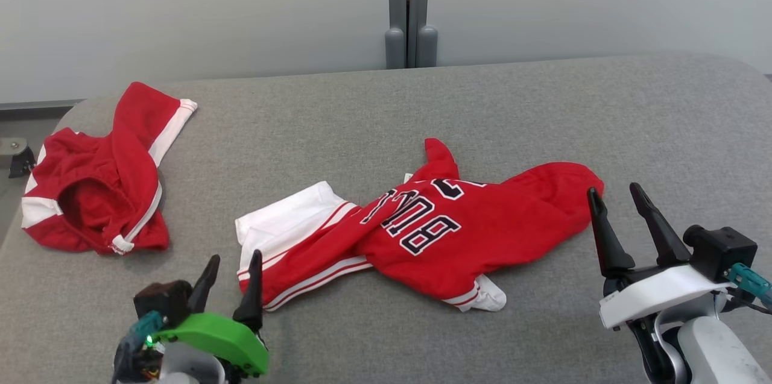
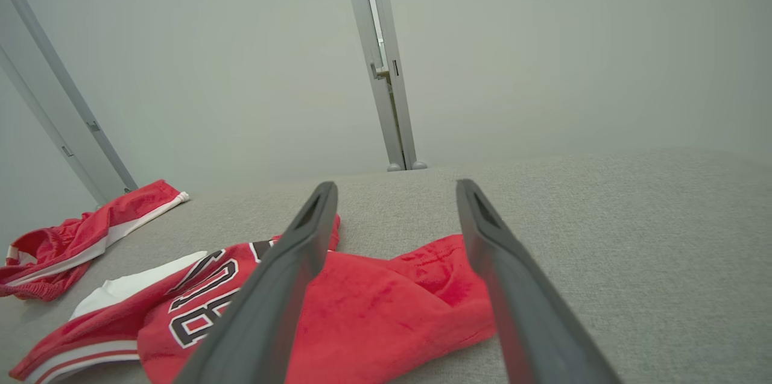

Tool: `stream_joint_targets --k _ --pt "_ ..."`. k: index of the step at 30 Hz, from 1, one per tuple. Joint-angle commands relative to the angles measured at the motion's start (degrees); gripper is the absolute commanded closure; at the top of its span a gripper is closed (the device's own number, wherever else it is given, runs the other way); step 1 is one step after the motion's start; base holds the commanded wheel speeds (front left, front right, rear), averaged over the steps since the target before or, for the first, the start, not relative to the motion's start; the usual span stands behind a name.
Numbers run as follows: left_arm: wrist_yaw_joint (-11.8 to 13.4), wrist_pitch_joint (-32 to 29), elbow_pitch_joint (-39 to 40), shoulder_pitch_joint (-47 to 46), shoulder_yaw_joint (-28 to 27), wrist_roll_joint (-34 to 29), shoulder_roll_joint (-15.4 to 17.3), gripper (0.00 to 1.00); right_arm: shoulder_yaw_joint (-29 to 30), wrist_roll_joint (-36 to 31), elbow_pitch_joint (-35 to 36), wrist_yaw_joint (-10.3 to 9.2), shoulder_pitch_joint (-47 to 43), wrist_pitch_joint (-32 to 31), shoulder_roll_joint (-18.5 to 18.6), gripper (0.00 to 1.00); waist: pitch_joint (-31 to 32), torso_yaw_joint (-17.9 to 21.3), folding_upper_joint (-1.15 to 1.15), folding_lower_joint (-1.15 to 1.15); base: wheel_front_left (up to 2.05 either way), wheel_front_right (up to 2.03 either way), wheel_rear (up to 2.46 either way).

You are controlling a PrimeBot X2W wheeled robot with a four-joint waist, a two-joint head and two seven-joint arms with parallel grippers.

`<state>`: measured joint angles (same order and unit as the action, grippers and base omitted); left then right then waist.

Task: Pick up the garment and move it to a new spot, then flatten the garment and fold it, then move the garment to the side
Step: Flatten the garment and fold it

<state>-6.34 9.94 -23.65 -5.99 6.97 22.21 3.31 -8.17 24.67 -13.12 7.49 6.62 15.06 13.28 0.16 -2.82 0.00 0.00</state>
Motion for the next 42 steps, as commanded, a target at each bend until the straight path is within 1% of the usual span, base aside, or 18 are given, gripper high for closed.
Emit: stream_joint_targets --k 1,4,7,9,12,13,18,22,25,26,27,28,29,31,35,38,40,42 --pt "-0.1 -2.7 -0.6 -2.4 -0.6 0.8 1.9 0.00 0.4 0.0 0.0 0.00 0.4 0.2 -0.1 0.00 0.1 0.3 0.00 0.00 0.00 0.00 0.00" --pt "0.5 -11.4 -3.0 -4.6 -1.4 2.8 3.5 0.00 0.7 -0.3 0.1 0.00 1.0 0.2 -0.7 0.00 0.1 1.0 0.00 0.00 0.00 0.00 0.00" --pt "0.8 -24.3 -6.2 -7.1 -3.7 8.7 4.3 0.00 1.5 -0.4 0.2 0.00 0.9 0.2 -1.3 0.00 -0.2 1.8 0.00 0.00 0.00 0.00 0.00" --pt "1.3 -31.6 -8.3 -9.2 -6.4 13.7 4.6 0.00 1.5 -0.3 0.2 0.00 1.5 0.2 -2.0 0.00 -0.8 2.6 0.00 0.00 0.00 0.00 0.00" --pt "1.1 -41.3 -11.5 -11.7 -9.0 20.7 3.9 0.00 1.6 -0.2 0.0 0.00 2.1 0.2 -2.7 0.00 -1.7 3.7 0.00 0.00 0.00 0.00 0.00" --pt "1.2 -44.2 -12.6 -12.6 -9.5 22.1 4.5 0.00 1.6 -0.1 -0.1 0.00 2.2 0.2 -2.9 0.00 -2.1 4.1 0.00 0.00 0.00 0.00 0.00" --pt "1.9 -51.9 -16.8 -16.4 -9.9 25.1 6.1 0.00 1.2 0.0 -0.5 0.00 3.8 0.2 -3.9 0.00 -3.8 6.1 0.00 0.00 0.00 0.00 0.00" --pt "3.0 -57.7 -20.5 -18.0 -9.2 25.8 7.4 0.00 0.8 0.4 -1.3 0.00 4.6 0.2 -4.4 0.00 -4.7 7.8 0.00 0.00 0.00 0.00 0.00" --pt "2.6 -60.5 -21.9 -18.8 -9.4 26.9 7.9 0.00 1.0 0.4 -1.7 0.00 5.1 0.2 -4.6 0.00 -5.2 8.7 0.00 0.00 0.00 0.00 0.00" --pt "2.4 -60.8 -22.1 -19.3 -9.7 27.4 8.0 0.16 1.2 0.5 -1.8 0.00 5.3 0.2 -4.7 0.00 -5.3 9.0 0.00 0.00 0.00 0.00 0.00" --pt "2.3 -61.1 -22.1 -19.5 -9.9 27.8 7.9 0.48 1.2 0.6 -1.9 0.00 5.3 0.2 -4.8 0.00 -5.4 9.1 0.00 0.00 0.00 0.00 0.00" --pt "2.2 -61.6 -22.2 -19.7 -10.0 28.4 7.8 0.93 1.2 0.7 -2.0 0.00 5.4 0.2 -4.9 0.00 -5.4 9.3 0.00 0.00 0.00 0.00 0.00" --pt "1.9 -62.2 -22.2 -19.8 -10.0 28.7 7.7 1.00 1.2 0.6 -2.1 0.00 5.3 0.2 -5.0 0.00 -5.4 9.4 0.00 0.00 0.00 0.00 0.00" --pt "1.4 -63.0 -21.8 -19.9 -9.5 28.7 7.9 1.00 1.1 0.6 -2.1 0.00 5.2 0.2 -5.2 0.00 -5.4 9.7 0.00 0.00 0.00 0.00 0.00" --pt "0.7 -63.1 -19.5 -21.4 -8.4 27.7 9.4 1.00 1.3 0.6 -2.1 0.00 4.9 0.2 -5.1 0.00 -5.1 9.8 0.00 0.00 0.00 0.00 0.00" --pt "0.2 -63.0 -16.2 -23.2 -7.2 26.3 10.7 1.00 1.3 0.6 -1.8 0.00 4.9 0.2 -4.9 0.00 -5.0 10.0 0.00 0.00 0.00 0.00 0.00" --pt "-0.1 -62.9 -13.2 -24.5 -5.6 24.5 12.1 1.00 1.0 0.5 -1.6 0.00 5.0 0.2 -4.7 0.00 -5.2 10.5 0.00 0.00 0.00 0.00 0.00" --pt "-0.1 -63.5 -10.2 -26.4 -5.2 24.3 12.9 1.00 1.0 0.4 -1.2 0.00 5.4 0.2 -4.6 0.00 -6.0 11.1 0.00 0.00 0.00 0.00 0.00"
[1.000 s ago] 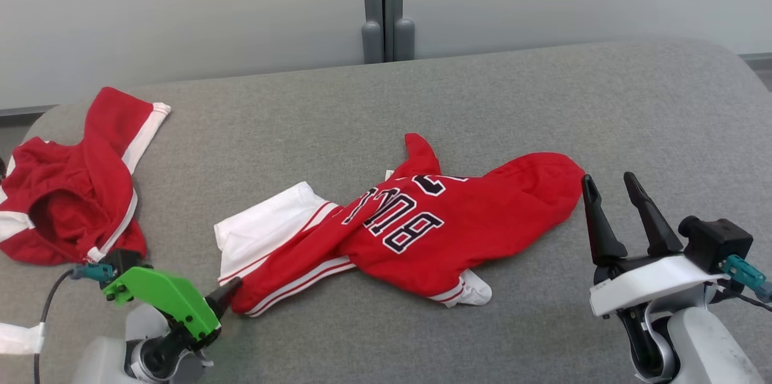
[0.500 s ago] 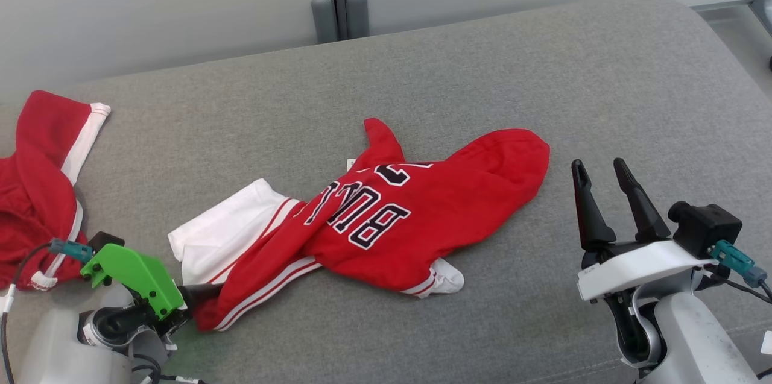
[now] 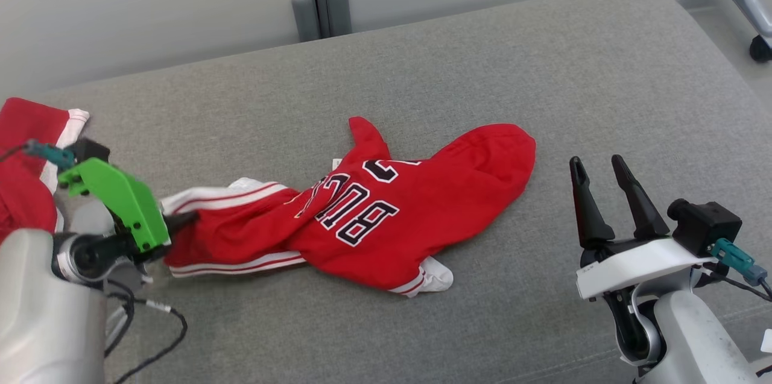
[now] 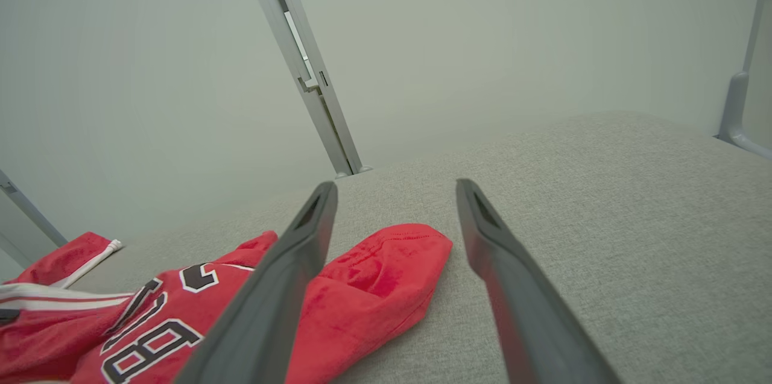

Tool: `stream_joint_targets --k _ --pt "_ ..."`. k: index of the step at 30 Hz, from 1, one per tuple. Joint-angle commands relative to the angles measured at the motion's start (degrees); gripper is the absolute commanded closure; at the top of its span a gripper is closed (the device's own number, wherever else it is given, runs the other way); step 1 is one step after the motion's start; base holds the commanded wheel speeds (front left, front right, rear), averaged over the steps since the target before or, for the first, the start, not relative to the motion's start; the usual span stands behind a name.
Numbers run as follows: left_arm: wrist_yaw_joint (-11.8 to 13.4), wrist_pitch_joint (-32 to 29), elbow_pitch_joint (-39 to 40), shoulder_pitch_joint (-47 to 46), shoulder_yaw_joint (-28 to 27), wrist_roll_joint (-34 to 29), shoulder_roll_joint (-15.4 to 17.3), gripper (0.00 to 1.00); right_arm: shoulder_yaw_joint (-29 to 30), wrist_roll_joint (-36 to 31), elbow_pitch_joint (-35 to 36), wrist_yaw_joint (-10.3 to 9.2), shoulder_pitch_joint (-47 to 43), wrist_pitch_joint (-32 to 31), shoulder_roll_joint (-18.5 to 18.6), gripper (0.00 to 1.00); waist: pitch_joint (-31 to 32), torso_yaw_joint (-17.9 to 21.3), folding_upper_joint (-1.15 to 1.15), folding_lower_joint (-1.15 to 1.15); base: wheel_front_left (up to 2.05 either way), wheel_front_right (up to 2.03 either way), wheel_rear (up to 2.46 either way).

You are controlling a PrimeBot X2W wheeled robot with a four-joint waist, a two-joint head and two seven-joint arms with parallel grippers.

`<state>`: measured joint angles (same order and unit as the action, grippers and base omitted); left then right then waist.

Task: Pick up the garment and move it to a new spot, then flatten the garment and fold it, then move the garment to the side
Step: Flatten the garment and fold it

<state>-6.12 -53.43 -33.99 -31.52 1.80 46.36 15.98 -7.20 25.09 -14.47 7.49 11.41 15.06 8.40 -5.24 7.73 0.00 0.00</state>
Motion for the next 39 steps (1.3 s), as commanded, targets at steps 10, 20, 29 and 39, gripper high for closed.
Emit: stream_joint_targets --k 10,20,29,39 --pt "4.7 5.2 5.0 -14.1 -0.1 -7.5 6.6 1.00 -0.9 0.6 1.4 0.00 3.4 0.2 -0.6 0.00 -8.2 6.5 0.00 0.00 0.00 0.00 0.00" --pt "4.3 13.5 -4.9 -25.2 0.1 -10.1 6.9 0.82 -2.6 1.1 2.7 0.00 7.7 0.2 -2.2 0.00 -15.5 12.9 0.00 0.00 0.00 0.00 0.00" --pt "-0.3 20.7 -14.0 -24.1 4.7 -12.2 5.5 0.00 -3.2 0.6 1.1 0.00 6.7 0.2 -2.1 0.00 -12.1 10.4 0.00 0.00 0.00 0.00 0.00" --pt "-1.4 33.3 -2.7 -15.1 14.0 -7.0 4.7 0.00 -1.7 0.0 -0.8 0.00 3.0 0.2 0.9 0.00 -2.6 2.1 0.00 0.00 0.00 0.00 0.00"
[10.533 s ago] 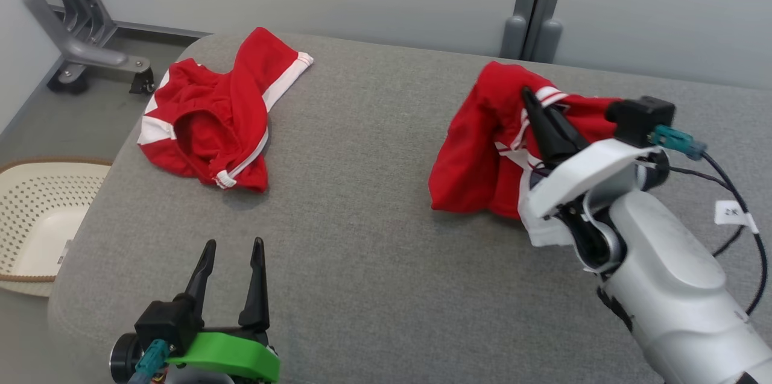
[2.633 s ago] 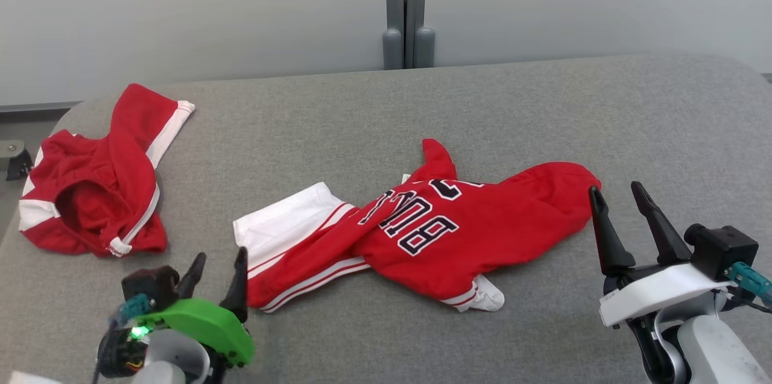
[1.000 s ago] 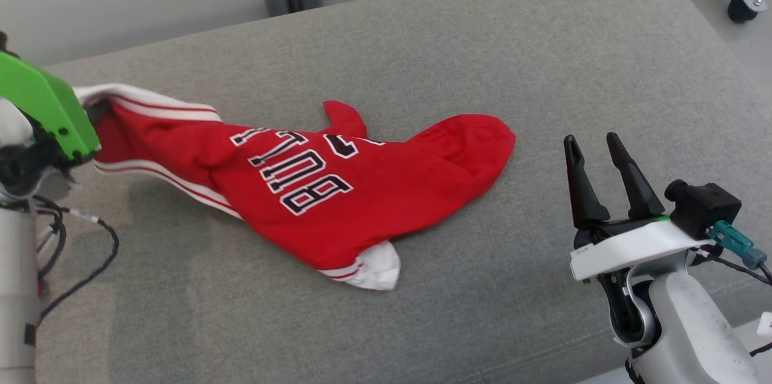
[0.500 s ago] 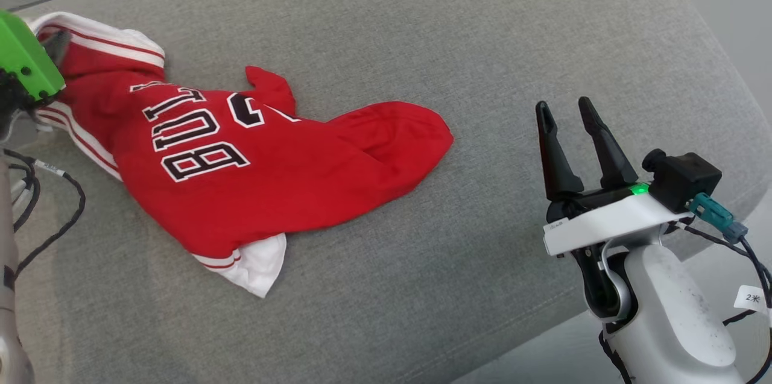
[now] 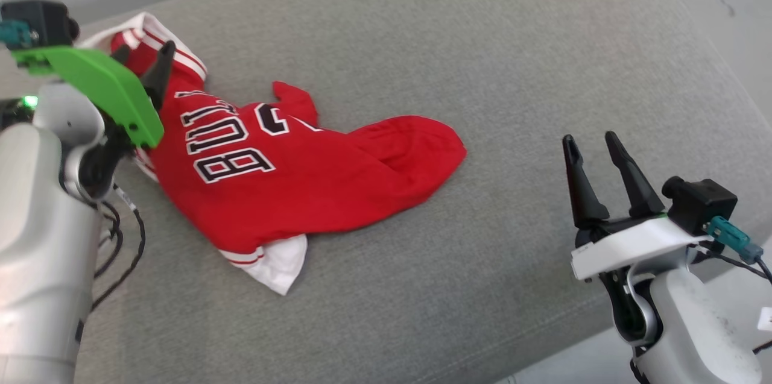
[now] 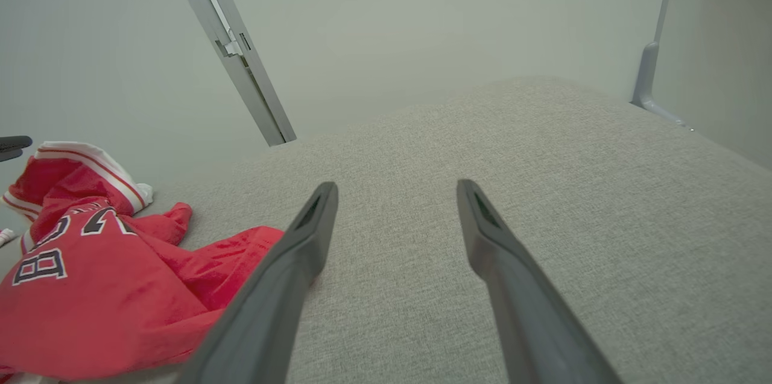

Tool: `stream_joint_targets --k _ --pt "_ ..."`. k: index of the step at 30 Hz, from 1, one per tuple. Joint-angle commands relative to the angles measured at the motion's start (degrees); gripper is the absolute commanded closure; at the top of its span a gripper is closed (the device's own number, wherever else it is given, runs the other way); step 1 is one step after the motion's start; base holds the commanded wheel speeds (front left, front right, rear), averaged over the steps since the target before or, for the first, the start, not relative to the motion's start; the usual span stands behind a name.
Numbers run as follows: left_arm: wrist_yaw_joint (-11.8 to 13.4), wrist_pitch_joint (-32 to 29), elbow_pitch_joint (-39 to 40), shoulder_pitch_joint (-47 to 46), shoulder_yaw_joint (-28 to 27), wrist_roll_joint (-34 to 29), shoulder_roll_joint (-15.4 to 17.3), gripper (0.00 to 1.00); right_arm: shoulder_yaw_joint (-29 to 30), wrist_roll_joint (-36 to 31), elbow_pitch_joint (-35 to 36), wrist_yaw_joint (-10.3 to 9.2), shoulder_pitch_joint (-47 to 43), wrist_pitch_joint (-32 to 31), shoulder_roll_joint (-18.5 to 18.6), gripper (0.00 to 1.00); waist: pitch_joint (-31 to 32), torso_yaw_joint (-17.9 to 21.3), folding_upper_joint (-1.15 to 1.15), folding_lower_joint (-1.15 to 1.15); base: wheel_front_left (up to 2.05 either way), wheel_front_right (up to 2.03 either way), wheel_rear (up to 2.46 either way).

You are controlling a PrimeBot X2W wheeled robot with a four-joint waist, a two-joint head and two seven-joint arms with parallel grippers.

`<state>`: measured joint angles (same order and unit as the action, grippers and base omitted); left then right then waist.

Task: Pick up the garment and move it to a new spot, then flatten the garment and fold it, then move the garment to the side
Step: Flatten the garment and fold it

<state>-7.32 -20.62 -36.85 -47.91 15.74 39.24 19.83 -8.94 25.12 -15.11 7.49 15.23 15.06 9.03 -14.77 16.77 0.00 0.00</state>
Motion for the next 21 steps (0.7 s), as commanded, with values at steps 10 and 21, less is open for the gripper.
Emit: stream_joint_targets --k 10,21 --pt "2.2 15.2 13.4 18.3 1.3 -2.5 3.3 0.00 -0.1 0.5 -1.4 0.00 -4.7 0.2 1.7 0.00 11.4 -12.0 0.00 0.00 0.00 0.00 0.00" --pt "11.0 33.0 24.6 37.3 1.1 -6.1 -4.1 0.00 -0.1 1.2 -1.9 0.00 -5.8 0.2 2.0 0.00 11.5 -14.1 0.00 0.00 0.00 0.00 0.00"
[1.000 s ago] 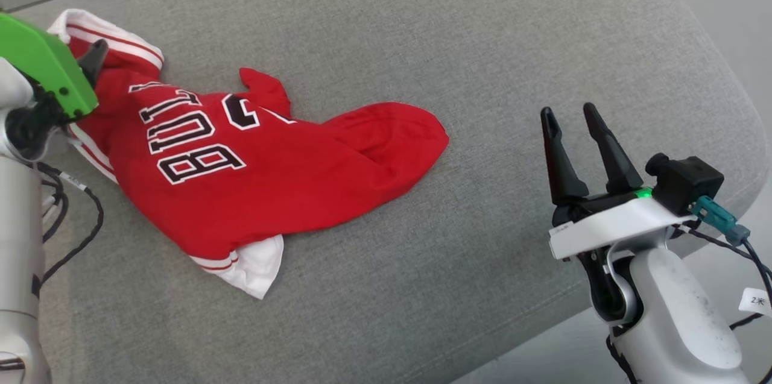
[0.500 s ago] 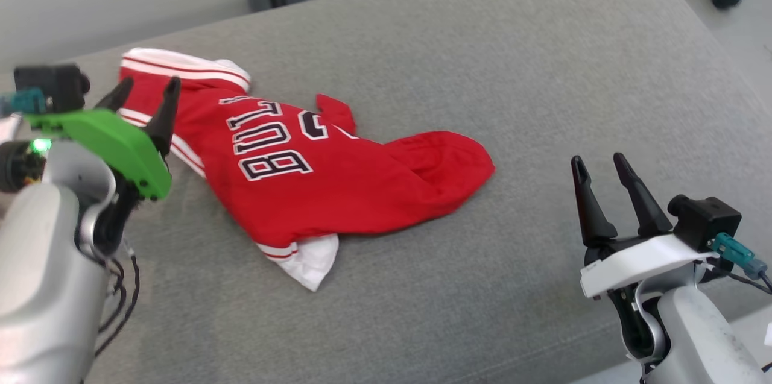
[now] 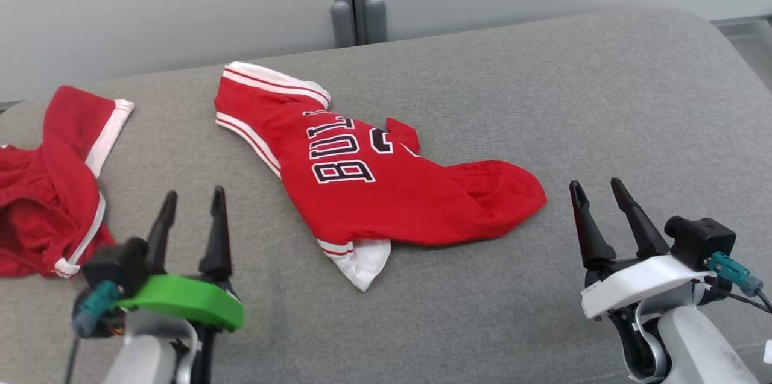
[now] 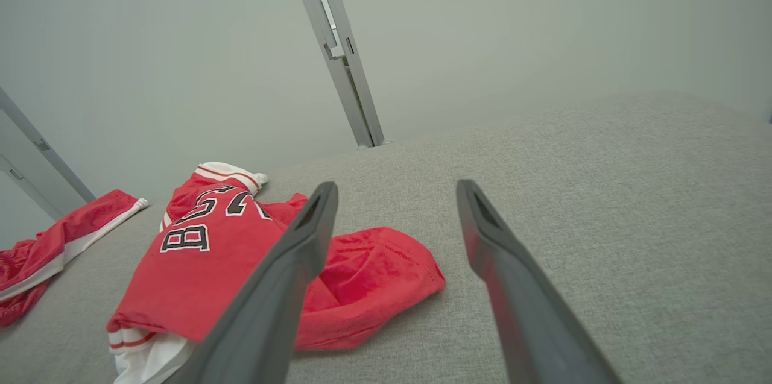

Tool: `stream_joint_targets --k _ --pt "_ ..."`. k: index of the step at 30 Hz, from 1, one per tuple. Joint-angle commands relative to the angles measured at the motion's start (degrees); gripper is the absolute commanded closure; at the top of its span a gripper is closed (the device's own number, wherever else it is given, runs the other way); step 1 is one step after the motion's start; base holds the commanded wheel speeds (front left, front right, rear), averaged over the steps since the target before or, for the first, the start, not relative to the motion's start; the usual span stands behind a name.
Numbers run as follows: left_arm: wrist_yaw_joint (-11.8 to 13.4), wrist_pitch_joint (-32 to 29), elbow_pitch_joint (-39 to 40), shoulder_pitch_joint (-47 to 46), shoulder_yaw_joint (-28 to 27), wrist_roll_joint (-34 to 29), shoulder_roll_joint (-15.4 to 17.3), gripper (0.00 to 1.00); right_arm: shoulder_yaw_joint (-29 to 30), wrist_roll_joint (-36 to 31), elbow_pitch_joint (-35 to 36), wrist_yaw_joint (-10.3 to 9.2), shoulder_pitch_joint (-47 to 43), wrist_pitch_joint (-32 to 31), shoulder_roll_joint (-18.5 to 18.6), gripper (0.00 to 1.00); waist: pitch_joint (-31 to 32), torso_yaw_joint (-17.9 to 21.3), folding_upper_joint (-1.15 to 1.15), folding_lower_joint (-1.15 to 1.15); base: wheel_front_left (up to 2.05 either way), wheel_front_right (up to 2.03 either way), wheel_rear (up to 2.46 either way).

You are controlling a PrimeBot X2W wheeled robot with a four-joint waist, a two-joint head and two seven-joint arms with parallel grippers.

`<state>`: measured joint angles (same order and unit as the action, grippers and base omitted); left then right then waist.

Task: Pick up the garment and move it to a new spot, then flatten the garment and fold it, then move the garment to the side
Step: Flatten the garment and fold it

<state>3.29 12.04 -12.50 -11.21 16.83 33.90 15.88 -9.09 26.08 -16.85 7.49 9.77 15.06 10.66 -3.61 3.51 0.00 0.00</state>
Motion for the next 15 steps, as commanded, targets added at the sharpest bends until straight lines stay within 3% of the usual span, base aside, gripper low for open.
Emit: stream_joint_targets --k 1,8,15 --pt "0.8 1.1 0.6 1.6 0.4 -1.0 -1.0 0.00 0.3 0.3 -0.2 0.00 -0.3 0.2 0.6 0.00 0.2 -1.2 0.00 0.00 0.00 0.00 0.00" --pt "0.1 3.0 1.6 3.7 1.8 -4.8 -3.7 0.00 -0.6 0.4 -2.4 0.00 2.2 0.2 2.4 0.00 -0.9 -3.0 0.00 0.00 0.00 0.00 0.00" --pt "-2.9 3.2 4.2 4.2 -0.7 -8.6 -6.3 0.00 -4.6 4.7 -13.6 0.00 11.6 -7.0 5.4 0.00 -3.5 -5.4 0.00 0.00 0.00 0.00 0.00"
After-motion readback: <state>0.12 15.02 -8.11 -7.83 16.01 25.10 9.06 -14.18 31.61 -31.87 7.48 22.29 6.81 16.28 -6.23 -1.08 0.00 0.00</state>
